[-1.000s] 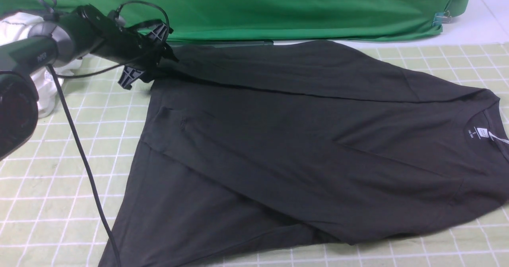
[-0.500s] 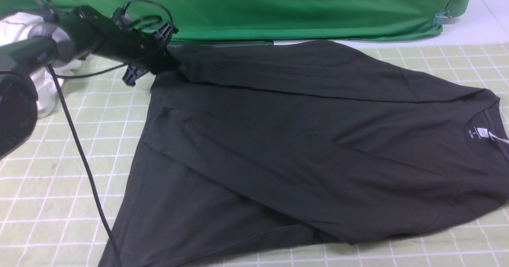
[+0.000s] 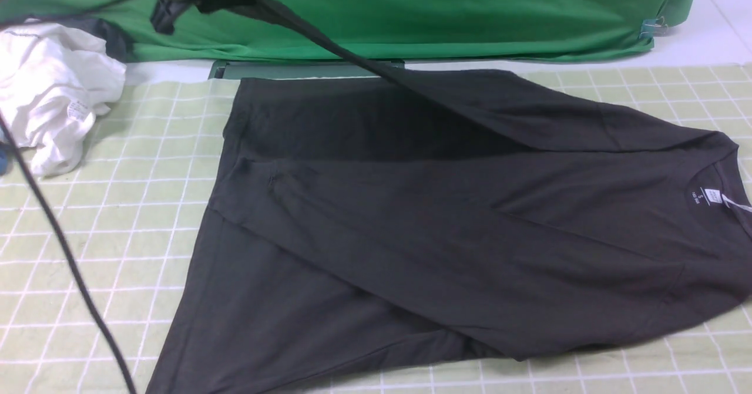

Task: Fold a long-sleeved shirt over a green coffee tablecloth.
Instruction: 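Fold the left side of the dark shirt inward over its body with the left gripper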

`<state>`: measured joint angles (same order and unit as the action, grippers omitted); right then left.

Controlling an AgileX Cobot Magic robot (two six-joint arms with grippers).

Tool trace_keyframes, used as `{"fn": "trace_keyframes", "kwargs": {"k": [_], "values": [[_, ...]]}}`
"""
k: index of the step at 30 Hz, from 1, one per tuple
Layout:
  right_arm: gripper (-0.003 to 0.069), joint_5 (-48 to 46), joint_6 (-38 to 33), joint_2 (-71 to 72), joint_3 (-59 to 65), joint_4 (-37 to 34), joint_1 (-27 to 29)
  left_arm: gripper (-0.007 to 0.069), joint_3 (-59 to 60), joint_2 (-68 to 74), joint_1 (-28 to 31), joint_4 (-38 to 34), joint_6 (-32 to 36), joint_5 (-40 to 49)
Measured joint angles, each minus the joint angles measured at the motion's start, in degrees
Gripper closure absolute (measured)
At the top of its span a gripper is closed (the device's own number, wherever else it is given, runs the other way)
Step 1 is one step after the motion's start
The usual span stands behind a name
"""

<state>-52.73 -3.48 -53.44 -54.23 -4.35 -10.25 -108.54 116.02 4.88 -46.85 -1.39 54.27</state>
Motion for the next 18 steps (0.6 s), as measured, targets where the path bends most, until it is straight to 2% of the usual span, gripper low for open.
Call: {"fn": "trace_keyframes", "kwargs": {"k": [3, 6, 9, 15, 18], "values": [[0.0419, -3.21, 0.0, 0.0, 0.0, 0.0, 0.0, 0.0604, 6.47, -7.09, -1.4, 7.17, -1.96, 6.01], [0.0419, -4.02, 0.0, 0.0, 0.0, 0.0, 0.0, 0.0604, 12.89, -12.24, -2.52, 11.96, -3.57, 6.61], [0.0419, -4.13, 0.0, 0.0, 0.0, 0.0, 0.0, 0.0604, 26.25, -21.63, -3.23, 16.82, -5.68, 0.72], [0.0419, -3.89, -0.05, 0.0, 0.0, 0.0, 0.0, 0.0603, 44.94, -27.62, -3.23, 17.68, -5.58, -10.69], [0.0419, -3.67, -0.01, 0.0, 0.0, 0.0, 0.0, 0.0599, 49.95, -26.84, -3.23, 17.74, -3.83, -13.48]]}}
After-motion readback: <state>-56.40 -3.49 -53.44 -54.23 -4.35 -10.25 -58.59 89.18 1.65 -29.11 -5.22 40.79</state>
